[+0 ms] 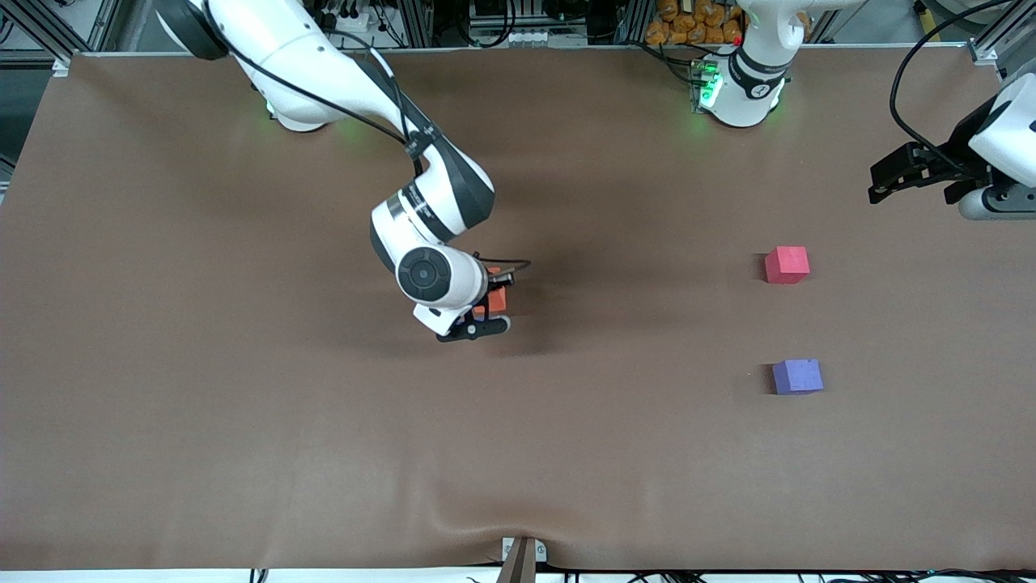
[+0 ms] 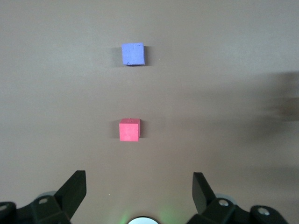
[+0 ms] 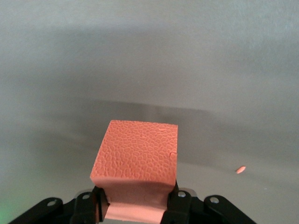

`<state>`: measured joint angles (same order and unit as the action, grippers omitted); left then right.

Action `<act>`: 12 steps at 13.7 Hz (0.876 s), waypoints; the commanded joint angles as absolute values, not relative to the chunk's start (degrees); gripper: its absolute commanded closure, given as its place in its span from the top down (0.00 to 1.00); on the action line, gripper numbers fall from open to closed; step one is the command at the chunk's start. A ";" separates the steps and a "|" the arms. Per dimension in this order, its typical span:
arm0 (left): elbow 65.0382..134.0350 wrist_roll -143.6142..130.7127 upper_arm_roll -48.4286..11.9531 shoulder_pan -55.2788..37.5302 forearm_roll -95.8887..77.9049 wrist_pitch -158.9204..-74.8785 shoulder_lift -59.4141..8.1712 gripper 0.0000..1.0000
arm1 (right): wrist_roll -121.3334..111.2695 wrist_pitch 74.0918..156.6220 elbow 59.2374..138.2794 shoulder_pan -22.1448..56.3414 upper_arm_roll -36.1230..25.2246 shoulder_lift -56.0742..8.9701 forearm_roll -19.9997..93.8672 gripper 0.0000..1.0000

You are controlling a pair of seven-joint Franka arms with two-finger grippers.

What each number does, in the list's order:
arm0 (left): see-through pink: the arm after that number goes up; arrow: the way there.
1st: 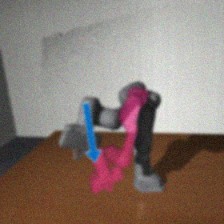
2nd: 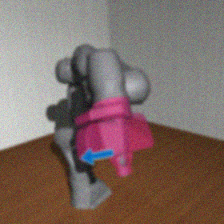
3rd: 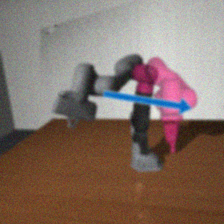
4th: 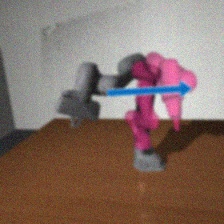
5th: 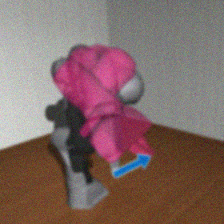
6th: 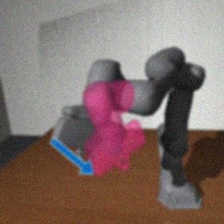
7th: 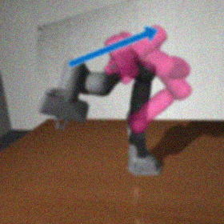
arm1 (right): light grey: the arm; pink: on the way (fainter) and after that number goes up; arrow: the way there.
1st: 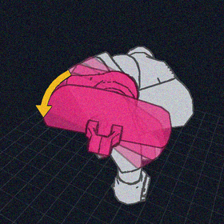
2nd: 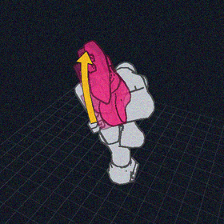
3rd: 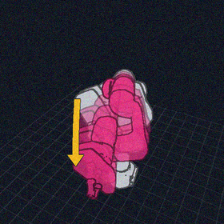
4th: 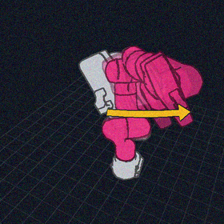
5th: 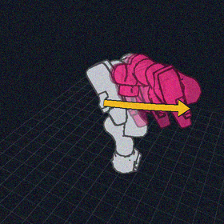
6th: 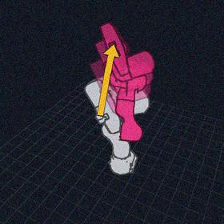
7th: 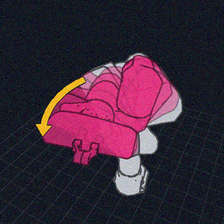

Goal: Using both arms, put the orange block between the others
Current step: 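Carry the orange cube with the right gripper toward the table middle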

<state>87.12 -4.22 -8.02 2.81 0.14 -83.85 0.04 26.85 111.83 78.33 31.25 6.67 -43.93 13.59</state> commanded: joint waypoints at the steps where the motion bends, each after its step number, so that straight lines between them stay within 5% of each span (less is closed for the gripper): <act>1: 86.84 -3.61 -8.26 3.25 0.61 -84.11 0.44 1.00 | 36.27 110.74 71.03 33.57 6.41 -49.55 13.80 0.00; 4: 86.92 -4.48 -8.26 2.99 0.62 -84.11 0.44 1.00 | 37.10 112.06 70.22 34.72 6.24 -50.98 13.80 0.04; 7: 86.92 -4.48 -8.26 3.08 0.62 -84.11 0.44 1.00 | 34.72 112.15 71.01 36.29 6.15 -51.07 12.84 0.82; 8: 86.92 -4.48 -8.26 3.08 0.62 -84.11 0.35 1.00 | 34.80 112.15 70.93 36.82 6.15 -50.89 12.05 1.00; 12: 86.92 -4.75 -8.35 2.55 0.62 -84.90 0.00 1.00 | 34.63 107.87 70.67 33.24 5.89 -45.99 11.78 1.00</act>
<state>87.08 -4.22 -8.04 2.80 0.14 -84.00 0.04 35.12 112.11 71.38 35.87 6.21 -49.48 12.25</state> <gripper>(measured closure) 0.000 0.000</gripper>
